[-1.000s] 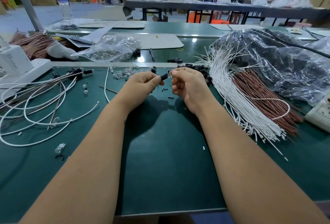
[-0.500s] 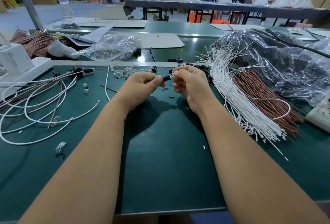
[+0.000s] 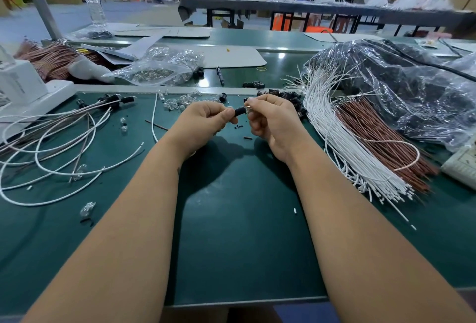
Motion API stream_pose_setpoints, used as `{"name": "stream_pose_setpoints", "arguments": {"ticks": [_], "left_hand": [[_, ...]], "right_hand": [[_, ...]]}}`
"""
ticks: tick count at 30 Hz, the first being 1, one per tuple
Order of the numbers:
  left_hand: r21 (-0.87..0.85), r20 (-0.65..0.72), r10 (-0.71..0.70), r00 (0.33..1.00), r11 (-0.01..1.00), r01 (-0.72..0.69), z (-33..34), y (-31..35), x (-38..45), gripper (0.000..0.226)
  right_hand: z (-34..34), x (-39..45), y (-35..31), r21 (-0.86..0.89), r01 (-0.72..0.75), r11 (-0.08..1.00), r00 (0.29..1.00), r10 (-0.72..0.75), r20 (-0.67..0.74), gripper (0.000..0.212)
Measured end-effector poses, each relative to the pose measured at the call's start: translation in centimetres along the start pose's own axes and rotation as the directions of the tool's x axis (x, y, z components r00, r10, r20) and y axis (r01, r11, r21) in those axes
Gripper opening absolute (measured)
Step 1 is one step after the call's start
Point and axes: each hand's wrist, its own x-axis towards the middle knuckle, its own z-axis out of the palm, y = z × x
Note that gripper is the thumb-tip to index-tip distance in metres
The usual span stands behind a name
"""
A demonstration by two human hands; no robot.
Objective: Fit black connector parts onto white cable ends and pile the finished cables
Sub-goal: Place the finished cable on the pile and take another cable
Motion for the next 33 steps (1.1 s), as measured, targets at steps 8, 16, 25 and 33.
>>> {"name": "stream_pose_setpoints", "arguments": {"ticks": [8, 16, 25, 33], "left_hand": [[-0.049, 0.045, 0.005, 0.999, 0.999, -0.003, 0.1, 0.0, 0.0, 0.024], [-0.07, 0.018, 0.025, 1.0, 0.997, -0.023, 0.2, 0.0, -0.1, 0.022], [-0.091, -0.032, 0.017, 0.999, 0.996, -0.019, 0.3, 0.4, -0.2, 0.021], [-0.082, -0.035, -0.003, 0.999, 0.997, 0.0, 0.2, 0.1, 0.0, 0.021]], "right_hand": [[-0.2, 0.2, 0.4, -0.038, 0.023, 0.999, 1.0, -0.023, 0.017, 0.022], [0.1, 0.3, 0.6, 0.085, -0.034, 0.996, 0.999, 0.034, -0.004, 0.029], [0.9, 0.0, 0.7, -0.057, 0.012, 0.998, 0.996, -0.017, -0.091, 0.026], [1.1, -0.1, 0.7, -0.128, 0.068, 0.989, 0.996, -0.074, -0.042, 0.029]]}}
